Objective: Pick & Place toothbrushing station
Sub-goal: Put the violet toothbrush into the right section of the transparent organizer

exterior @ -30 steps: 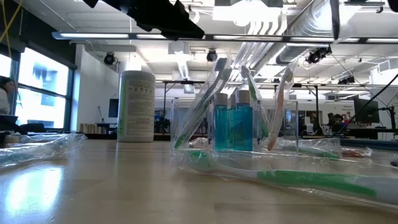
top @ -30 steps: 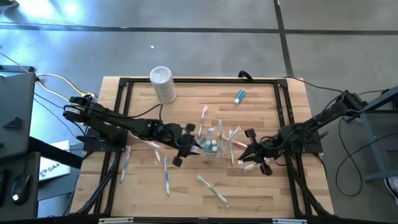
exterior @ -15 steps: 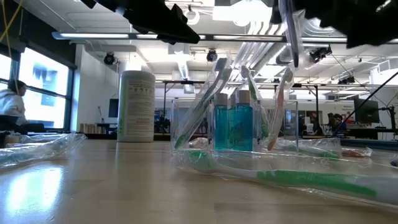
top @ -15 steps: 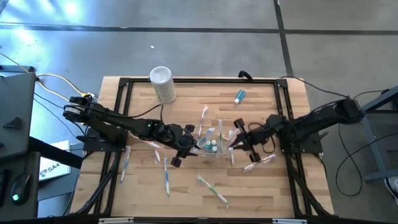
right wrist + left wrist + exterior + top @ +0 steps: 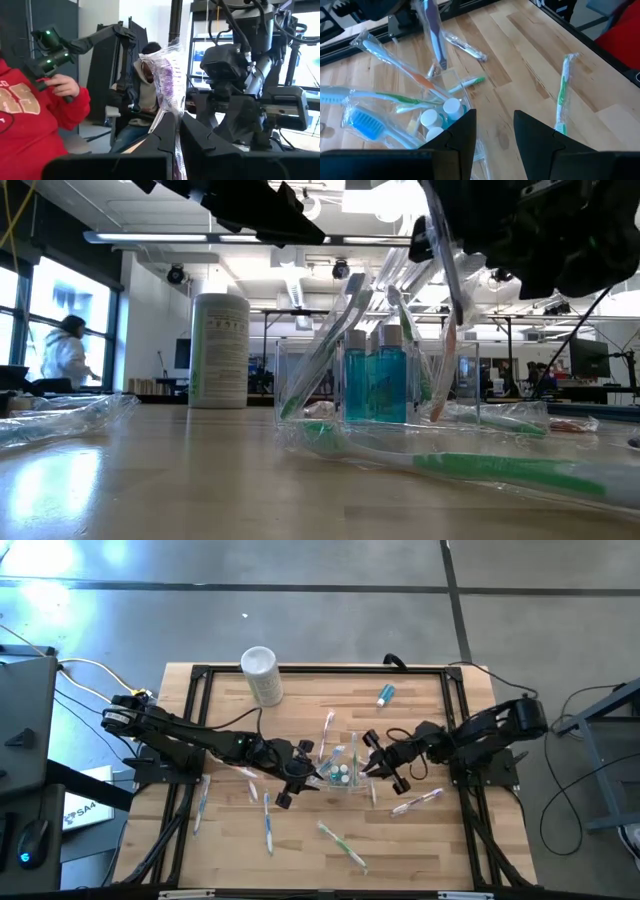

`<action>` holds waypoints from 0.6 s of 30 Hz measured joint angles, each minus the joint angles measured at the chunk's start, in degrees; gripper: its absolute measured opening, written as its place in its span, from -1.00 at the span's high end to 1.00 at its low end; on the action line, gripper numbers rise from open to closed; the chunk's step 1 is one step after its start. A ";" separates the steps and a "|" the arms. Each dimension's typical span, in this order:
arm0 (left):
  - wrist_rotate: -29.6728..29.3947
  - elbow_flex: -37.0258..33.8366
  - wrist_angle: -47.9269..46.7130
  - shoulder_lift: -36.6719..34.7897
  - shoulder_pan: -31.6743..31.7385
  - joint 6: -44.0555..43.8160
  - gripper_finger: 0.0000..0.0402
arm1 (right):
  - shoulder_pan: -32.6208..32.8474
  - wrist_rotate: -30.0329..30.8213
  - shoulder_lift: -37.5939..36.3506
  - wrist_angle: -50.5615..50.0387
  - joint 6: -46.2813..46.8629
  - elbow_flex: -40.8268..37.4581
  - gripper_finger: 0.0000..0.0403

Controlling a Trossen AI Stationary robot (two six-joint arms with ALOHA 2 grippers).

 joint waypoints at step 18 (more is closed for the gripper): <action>0.11 0.00 -0.33 0.00 0.00 -0.01 0.37 | -2.56 0.17 1.97 -0.84 1.46 1.03 0.98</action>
